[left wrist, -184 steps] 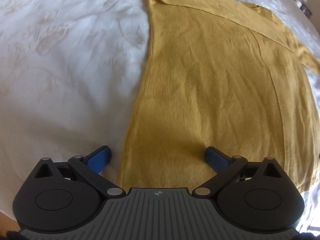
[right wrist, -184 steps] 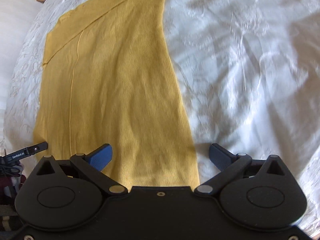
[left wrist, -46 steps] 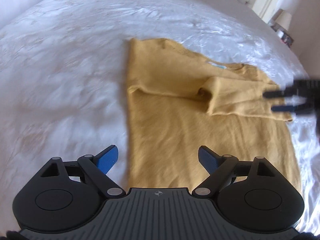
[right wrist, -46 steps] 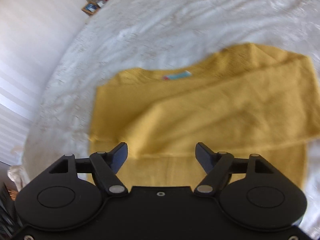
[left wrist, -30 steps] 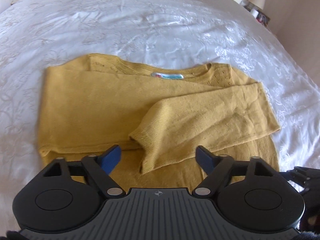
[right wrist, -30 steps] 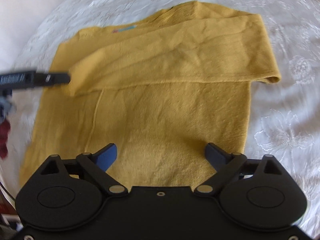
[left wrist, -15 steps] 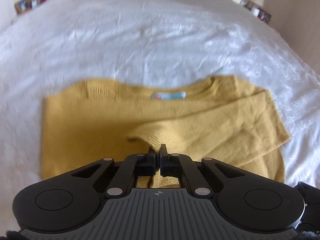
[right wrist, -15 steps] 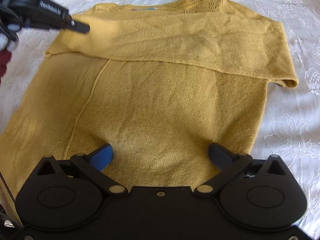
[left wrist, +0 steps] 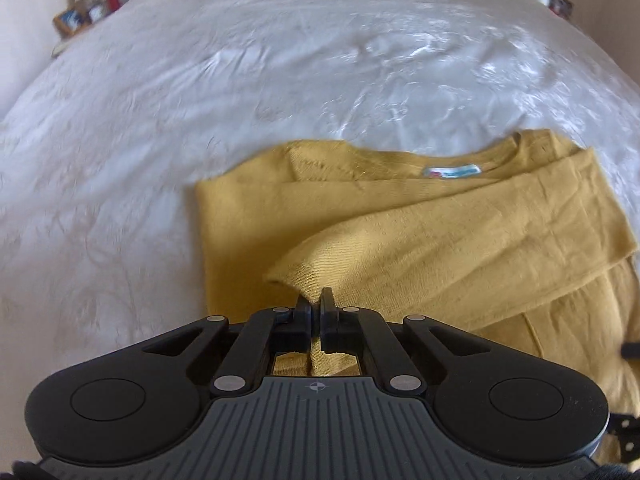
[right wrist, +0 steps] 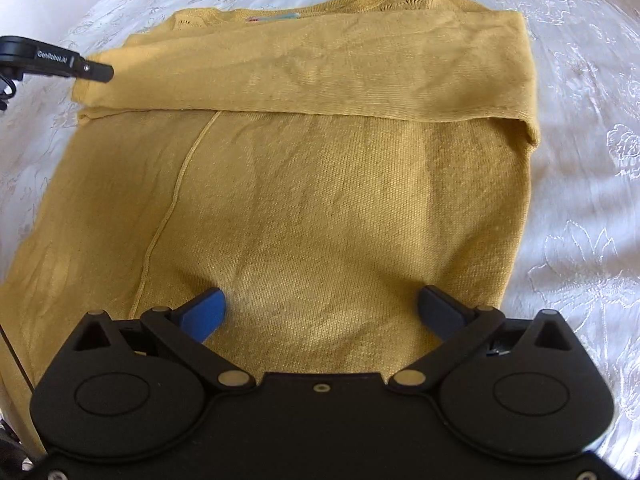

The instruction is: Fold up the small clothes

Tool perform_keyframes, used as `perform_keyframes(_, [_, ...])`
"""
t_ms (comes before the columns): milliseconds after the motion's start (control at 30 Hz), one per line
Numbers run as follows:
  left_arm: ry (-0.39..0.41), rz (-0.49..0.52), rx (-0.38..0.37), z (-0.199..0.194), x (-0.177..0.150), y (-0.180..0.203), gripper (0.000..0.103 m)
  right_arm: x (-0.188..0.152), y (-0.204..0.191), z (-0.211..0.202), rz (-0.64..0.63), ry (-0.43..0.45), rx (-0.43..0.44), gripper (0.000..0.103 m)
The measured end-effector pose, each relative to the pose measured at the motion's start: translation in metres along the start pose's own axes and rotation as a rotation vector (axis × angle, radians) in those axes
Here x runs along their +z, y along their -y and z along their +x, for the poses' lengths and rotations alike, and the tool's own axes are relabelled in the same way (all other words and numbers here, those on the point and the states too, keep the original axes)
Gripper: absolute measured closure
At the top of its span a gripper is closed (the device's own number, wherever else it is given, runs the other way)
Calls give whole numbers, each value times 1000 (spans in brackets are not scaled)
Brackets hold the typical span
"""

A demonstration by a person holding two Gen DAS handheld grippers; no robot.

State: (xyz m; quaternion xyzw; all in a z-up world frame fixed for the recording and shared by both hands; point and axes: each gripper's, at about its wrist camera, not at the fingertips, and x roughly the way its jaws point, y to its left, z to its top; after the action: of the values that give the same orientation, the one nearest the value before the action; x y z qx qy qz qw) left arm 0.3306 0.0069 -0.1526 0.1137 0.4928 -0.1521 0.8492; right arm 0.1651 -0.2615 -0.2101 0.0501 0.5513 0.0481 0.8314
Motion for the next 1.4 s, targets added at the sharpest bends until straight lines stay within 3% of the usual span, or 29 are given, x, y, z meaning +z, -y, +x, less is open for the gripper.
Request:
perform_keyframes(200, [113,41,0,-34,8,2,99,-2,-2,2,6,-8,6,0])
perform_keyframes(367, [25,12,81,0,4,-16,99,2,2,3,50,-12,24,0])
perform_keyframes(467, [-15,-46,64,13,-2,-27,99,7,6,0,59,-23,32,0])
perform_keyframes(567, [-46,-32,53,22,-6,-29,95,13,13,-5,87,-24,55,0])
perform_keyframes(700, [-51,-5,58,24,-12,-30,70,17,25,-19,174,19,99,1])
perform_keyframes(800, [-51,-10,74,22,-15,-36,52,24,34,-33,192,93,84,0])
perform_keyframes(1000, [37,-116,156,2,-13,-53,50,55,51,-45,201,210,26,0])
perform_keyframes(1133, [46,-80,112,5,-1,-46,43,90,69,-25,218,205,-54,0])
perform_keyframes(1267, [24,-98,44,19,3,-38,43,120,78,-5,221,186,-57,0])
perform_keyframes(1400, [28,-113,37,28,5,-30,41,135,86,12,237,173,-50,0])
